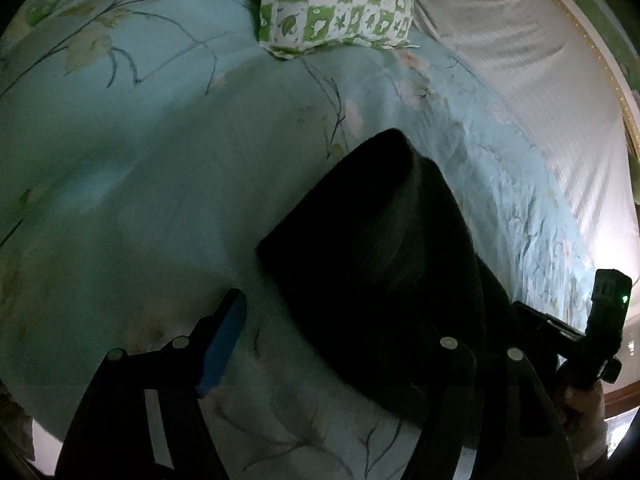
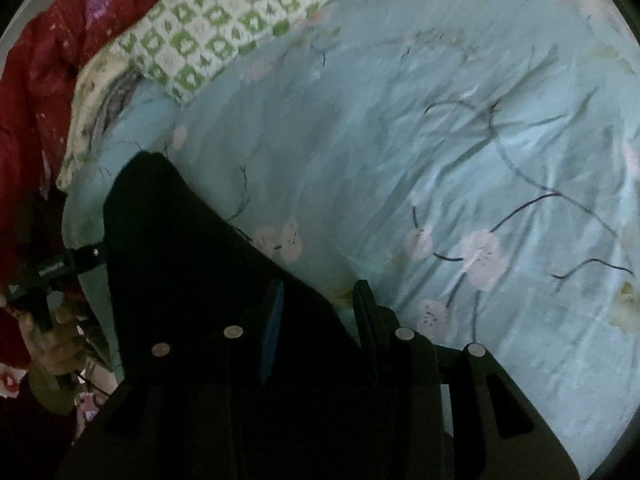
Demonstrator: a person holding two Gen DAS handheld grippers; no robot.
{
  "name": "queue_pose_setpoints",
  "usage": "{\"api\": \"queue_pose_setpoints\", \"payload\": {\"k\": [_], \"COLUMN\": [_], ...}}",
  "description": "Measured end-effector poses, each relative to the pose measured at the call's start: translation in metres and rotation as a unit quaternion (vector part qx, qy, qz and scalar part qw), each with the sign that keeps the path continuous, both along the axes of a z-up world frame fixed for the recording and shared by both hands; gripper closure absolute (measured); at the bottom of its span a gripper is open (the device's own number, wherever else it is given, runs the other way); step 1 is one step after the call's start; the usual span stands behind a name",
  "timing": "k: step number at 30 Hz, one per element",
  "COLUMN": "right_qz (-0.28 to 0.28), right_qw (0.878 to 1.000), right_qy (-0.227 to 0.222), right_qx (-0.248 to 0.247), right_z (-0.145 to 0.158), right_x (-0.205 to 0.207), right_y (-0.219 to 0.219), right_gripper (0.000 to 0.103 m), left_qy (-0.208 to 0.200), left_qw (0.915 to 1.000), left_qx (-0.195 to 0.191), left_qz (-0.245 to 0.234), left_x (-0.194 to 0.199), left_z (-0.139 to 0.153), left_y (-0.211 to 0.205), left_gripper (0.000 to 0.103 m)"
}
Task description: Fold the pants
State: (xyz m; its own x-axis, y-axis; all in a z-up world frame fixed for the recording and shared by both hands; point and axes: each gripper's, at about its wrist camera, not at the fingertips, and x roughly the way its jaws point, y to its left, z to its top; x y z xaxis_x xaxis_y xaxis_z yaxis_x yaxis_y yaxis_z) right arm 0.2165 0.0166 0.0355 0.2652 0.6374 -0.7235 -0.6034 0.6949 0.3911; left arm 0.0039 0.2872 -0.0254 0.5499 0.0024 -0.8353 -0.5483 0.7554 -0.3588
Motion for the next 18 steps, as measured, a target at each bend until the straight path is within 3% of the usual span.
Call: {"api": "queue_pose_setpoints", "payload": {"k": [5, 6, 8, 11, 14, 18], "right_qz": [0.035, 0.04, 0.045, 0.043, 0.014, -0.024], "right_qw": [0.999, 0.999, 0.999, 0.996, 0.992, 0.985], "right_qy": [0.003, 0.003, -0.019, -0.074, -0.125, -0.169], "right_qx": [-0.007, -0.006, -0.017, -0.024, 0.003, 0.012], "right_z": [-0.001, -0.001, 0.004, 0.027, 0.061, 0.082], "right_x": [-0.011, -0.014, -0.025, -0.046, -0.059, -0.061], "right_y": [0.009, 0.009, 0.011, 0.007, -0.007, -0.014], "right_gripper": [0.07, 0.077, 0.086, 0.093, 0.093, 0.094], "left_qy": [-0.009, -0.012, -0.028, -0.072, -0.128, -0.142], "left_qw": [1.0, 0.9999, 0.9996, 0.9973, 0.9916, 0.9892], "left_qx": [0.004, 0.006, 0.009, 0.005, 0.015, 0.025], "left_qz": [0.001, -0.002, -0.007, -0.014, -0.018, -0.025], "left_x": [0.015, 0.015, 0.009, -0.012, -0.04, -0.045], "left_z": [-0.004, -0.002, 0.007, 0.034, 0.066, 0.074], "left_y": [-0.003, -0.004, -0.007, -0.012, -0.014, -0.01], "left_gripper": [0.057, 0.068, 0.079, 0.082, 0.082, 0.082]}}
